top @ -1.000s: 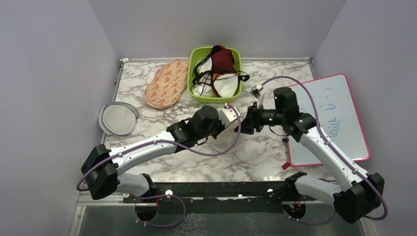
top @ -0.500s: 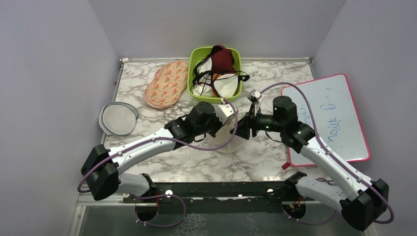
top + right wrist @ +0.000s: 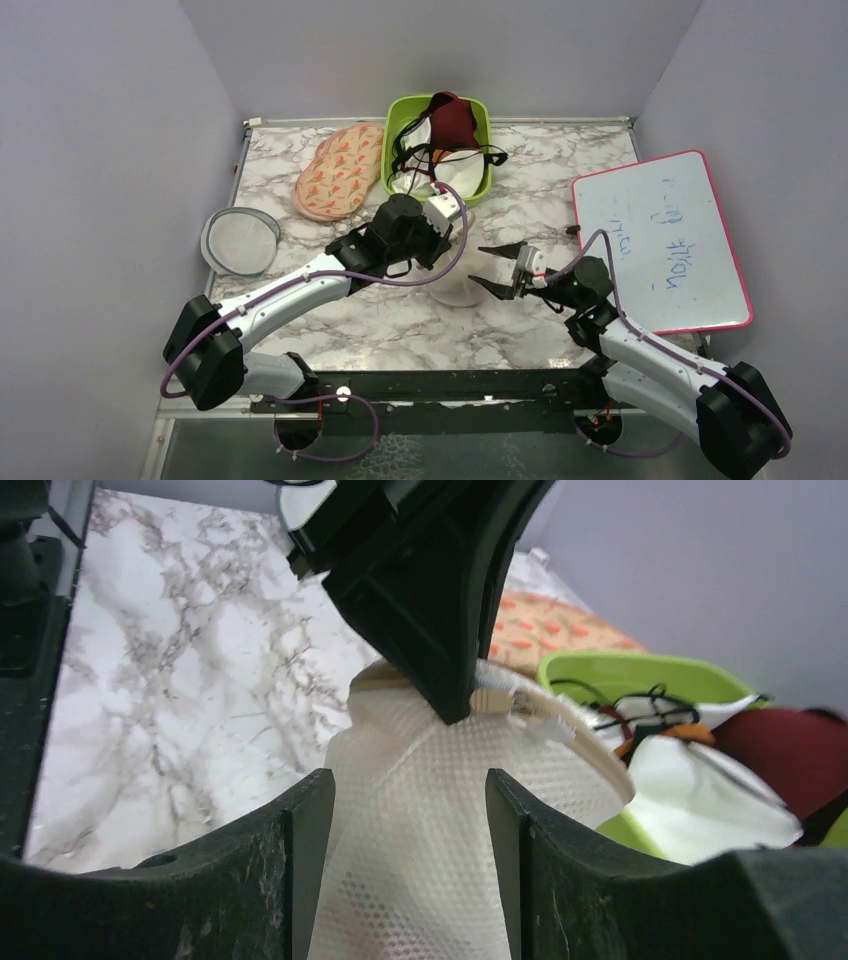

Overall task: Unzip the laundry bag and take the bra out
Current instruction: Unzip the laundry bag at the center of the board.

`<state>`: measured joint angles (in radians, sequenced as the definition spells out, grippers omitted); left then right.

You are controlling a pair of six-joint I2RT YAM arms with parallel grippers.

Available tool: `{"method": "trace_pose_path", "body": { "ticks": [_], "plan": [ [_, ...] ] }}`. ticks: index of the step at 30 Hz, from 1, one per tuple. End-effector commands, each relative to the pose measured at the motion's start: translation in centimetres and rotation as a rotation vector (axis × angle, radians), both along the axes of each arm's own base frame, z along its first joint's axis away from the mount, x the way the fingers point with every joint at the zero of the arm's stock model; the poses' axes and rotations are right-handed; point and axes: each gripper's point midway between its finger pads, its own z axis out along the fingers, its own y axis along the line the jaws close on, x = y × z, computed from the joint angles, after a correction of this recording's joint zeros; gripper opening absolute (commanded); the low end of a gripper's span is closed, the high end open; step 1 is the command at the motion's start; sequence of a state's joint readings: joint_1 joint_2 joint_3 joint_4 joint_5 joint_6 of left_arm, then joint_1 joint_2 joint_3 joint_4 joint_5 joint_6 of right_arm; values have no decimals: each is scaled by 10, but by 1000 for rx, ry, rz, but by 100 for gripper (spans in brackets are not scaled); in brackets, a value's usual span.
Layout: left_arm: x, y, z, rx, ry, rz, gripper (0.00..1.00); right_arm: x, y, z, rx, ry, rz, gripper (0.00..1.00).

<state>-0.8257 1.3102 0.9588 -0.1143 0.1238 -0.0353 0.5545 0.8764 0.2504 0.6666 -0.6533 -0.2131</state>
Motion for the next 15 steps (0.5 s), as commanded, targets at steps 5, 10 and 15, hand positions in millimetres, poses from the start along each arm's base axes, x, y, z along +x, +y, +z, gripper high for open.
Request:
{"method": "trace_pose_path", "body": {
  "ticks": [5,10,15],
  "plan": [
    [3,-10,22,-84,28,-3,0,12,6,63,21,-461,-73,55],
    [4,-11,20,-95,49,-2,0,27,18,58,-49,-501,-67,40],
    [5,-10,18,-93,57,1,0,35,25,52,-80,-534,-63,37]
  ]
}}
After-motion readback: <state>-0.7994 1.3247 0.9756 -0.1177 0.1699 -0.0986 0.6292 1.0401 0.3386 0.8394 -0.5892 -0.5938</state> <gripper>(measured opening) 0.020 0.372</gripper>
